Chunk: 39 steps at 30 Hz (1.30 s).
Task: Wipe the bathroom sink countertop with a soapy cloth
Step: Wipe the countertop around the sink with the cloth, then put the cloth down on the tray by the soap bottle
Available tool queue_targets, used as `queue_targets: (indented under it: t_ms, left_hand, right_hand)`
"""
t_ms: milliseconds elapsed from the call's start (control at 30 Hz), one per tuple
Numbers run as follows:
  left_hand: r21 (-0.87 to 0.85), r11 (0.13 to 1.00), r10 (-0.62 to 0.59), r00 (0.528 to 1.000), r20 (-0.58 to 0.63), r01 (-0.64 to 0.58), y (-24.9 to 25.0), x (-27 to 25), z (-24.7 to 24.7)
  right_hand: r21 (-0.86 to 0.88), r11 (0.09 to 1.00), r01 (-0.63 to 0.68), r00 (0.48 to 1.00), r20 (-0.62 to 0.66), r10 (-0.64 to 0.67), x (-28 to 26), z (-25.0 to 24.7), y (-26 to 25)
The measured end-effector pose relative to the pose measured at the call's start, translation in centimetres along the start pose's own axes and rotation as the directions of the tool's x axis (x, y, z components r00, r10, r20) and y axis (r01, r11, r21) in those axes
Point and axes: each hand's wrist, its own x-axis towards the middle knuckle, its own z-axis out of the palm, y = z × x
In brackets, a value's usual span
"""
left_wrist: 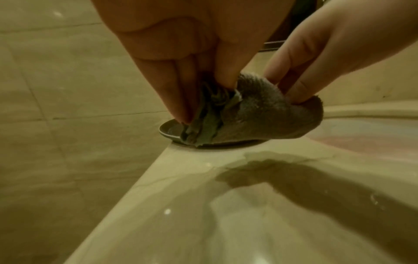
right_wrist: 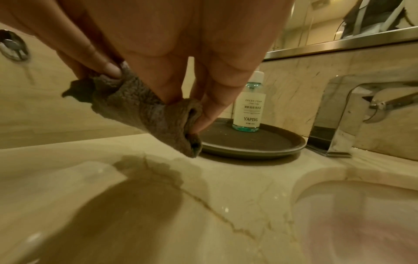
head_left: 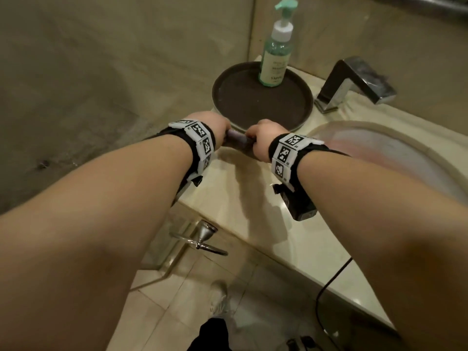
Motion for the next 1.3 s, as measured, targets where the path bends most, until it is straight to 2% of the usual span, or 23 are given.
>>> queue_targets:
  t_ms: [67,333,433,533,633,733,900,1000,1100,1200,1300]
  left_hand:
    - [-0.029,0.999,0.023,0.999,-0.042,-0.024,0.0,0.5,-0.4]
    - [-0.277,0.960,0.021,0.998,-0.058,-0.036,-0.4,1.0,-3.3]
    - [-0.253,0.966,0.038,0.996,-0.086,-0.058,0.0,0.3,-4.4]
    - [-0.280,0.958,0.022,0.994,-0.112,-0.052,1.0,-0.6,-5.1]
    - [-0.385,0.922,-0.037,0.982,-0.184,-0.037,2.4,-1.8,-5.8]
    - [-0.464,0.886,-0.091,0.973,-0.213,-0.019,3.9,-3.2,-6.4]
    - [-0.458,0.889,-0.149,0.956,-0.254,0.016,5.6,-3.6,-7.7]
    - [-0.469,0.883,-0.175,0.942,-0.286,0.022,6.1,-2.7,-8.3]
    - [-0.477,0.878,-0.191,0.937,-0.293,0.030,5.7,-0.8,-8.7]
    - [-0.481,0.876,-0.179,0.945,-0.273,0.027,5.0,2.3,-8.6]
    - [-0.473,0.881,-0.129,0.966,-0.223,0.008,4.5,5.7,-7.9]
  right_hand:
    - [0.028,0.999,-0.027,1.000,0.000,0.027,0.4,-0.6,0.2]
    - [0.245,0.966,-0.076,0.997,0.046,0.067,-1.3,-4.3,1.3]
    - [0.198,0.979,-0.055,0.997,0.056,0.044,-2.6,-5.3,1.8]
    - [0.153,0.986,-0.067,0.998,0.014,0.066,-3.6,-6.4,2.6]
    - [0.177,0.982,-0.065,0.997,-0.019,0.069,-4.5,-7.6,3.6]
    - [0.260,0.964,-0.051,0.997,-0.049,0.066,-5.3,-8.7,4.9]
    - [0.460,0.887,-0.043,0.982,-0.144,0.122,-5.5,-9.6,6.7]
    - [0.580,0.813,-0.047,0.974,-0.155,0.167,-4.9,-10.1,7.1]
    - [0.686,0.725,-0.067,0.981,-0.087,0.174,-3.8,-10.3,7.4]
    - [0.625,0.774,-0.103,0.983,-0.053,0.174,-1.5,-9.9,8.0]
    - [0.531,0.825,-0.191,0.972,-0.015,0.235,1.3,-8.8,8.5]
